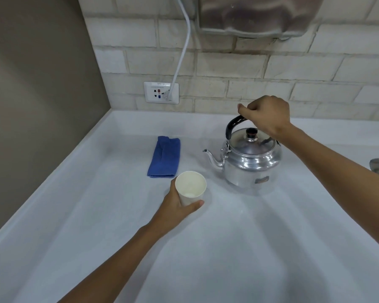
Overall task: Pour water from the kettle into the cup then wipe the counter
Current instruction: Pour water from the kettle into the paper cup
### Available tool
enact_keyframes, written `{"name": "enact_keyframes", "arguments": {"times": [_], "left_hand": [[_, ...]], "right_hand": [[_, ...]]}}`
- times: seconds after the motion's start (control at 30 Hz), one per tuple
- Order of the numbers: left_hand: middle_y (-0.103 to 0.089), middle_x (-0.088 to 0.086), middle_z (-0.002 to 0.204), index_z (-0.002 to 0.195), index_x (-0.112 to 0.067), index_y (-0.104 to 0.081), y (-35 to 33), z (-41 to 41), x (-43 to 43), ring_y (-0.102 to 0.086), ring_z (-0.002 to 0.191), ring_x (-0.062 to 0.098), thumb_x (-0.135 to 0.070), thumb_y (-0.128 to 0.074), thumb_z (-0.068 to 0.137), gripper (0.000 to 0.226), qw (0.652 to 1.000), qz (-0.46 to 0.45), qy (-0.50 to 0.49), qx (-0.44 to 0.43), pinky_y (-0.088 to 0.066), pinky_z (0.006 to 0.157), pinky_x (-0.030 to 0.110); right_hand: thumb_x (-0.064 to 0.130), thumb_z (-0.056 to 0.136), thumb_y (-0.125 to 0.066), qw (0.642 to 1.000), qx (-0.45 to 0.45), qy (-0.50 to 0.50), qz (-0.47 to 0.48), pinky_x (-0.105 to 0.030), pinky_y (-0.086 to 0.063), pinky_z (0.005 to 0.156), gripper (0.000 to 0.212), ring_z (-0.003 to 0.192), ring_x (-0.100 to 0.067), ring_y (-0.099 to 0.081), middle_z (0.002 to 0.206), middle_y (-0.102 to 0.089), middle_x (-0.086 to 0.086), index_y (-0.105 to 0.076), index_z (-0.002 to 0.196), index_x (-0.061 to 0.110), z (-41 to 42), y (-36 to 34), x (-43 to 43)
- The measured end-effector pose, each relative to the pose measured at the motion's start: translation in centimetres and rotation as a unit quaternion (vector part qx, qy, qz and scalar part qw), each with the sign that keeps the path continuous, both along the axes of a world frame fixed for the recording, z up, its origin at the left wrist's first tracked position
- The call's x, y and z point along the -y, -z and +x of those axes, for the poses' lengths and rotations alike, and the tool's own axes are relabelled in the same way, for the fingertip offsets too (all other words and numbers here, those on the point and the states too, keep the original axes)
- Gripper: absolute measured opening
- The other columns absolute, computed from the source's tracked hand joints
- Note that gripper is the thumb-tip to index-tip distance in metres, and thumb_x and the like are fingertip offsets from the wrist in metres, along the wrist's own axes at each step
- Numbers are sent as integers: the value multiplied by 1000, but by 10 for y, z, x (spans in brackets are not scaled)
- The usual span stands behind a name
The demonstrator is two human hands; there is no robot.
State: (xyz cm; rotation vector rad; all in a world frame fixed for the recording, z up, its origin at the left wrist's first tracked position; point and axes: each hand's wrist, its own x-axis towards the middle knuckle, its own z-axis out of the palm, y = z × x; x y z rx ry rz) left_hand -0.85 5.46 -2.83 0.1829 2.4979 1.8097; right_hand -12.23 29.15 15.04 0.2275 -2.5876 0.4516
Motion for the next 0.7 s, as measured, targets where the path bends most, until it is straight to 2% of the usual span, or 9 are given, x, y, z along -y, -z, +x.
{"name": "enact_keyframes", "arguments": {"times": [0.17, 0.33, 0.47, 0.6, 0.7], "left_hand": [[-47, -9, 127, 127, -34, -27, 2, 0, -9, -46, 116, 11, -48, -77, 62, 84, 1000, 2, -29, -10, -40, 97, 28], [-48, -9, 126, 125, -33, -27, 1, 0, -18, -46, 115, 11, -44, -78, 64, 81, 999, 9, -45, -22, -37, 93, 24], [-47, -9, 125, 123, -34, -27, -1, -1, -23, -46, 114, 11, -43, -78, 64, 79, 998, 17, -49, -28, -36, 91, 23], [-47, -9, 125, 123, -36, -26, -1, -1, -24, -45, 113, 10, -41, -79, 64, 80, 998, 25, -49, -31, -35, 90, 22], [-46, -11, 123, 122, -37, -25, -1, -1, -24, -45, 110, 7, -40, -79, 64, 79, 998, 27, -48, -34, -34, 84, 8]], "right_hand": [[36, 80, -52, 999, -30, -16, 42, -23, -21, 47, 55, 40, -17, -22, 36, -20, 0, -27, 36, 15, 23, -8, -1], [34, 81, -55, 994, -49, -35, 86, -24, -22, 47, 50, 40, -19, -27, 35, -26, -1, -49, 41, 5, 38, -10, 4], [33, 80, -55, 989, -66, -53, 125, -23, -18, 46, 47, 41, -22, -30, 34, -23, 2, -43, 39, 11, 48, -16, 12], [41, 75, -44, 984, -78, -57, 152, -25, -19, 47, 49, 45, -27, -37, 36, -35, -9, -53, 45, 4, 54, -24, 21], [42, 73, -41, 978, -96, -70, 170, -25, -19, 47, 50, 44, -27, -35, 39, -44, -19, -58, 49, 2, 54, -30, 26]]}}
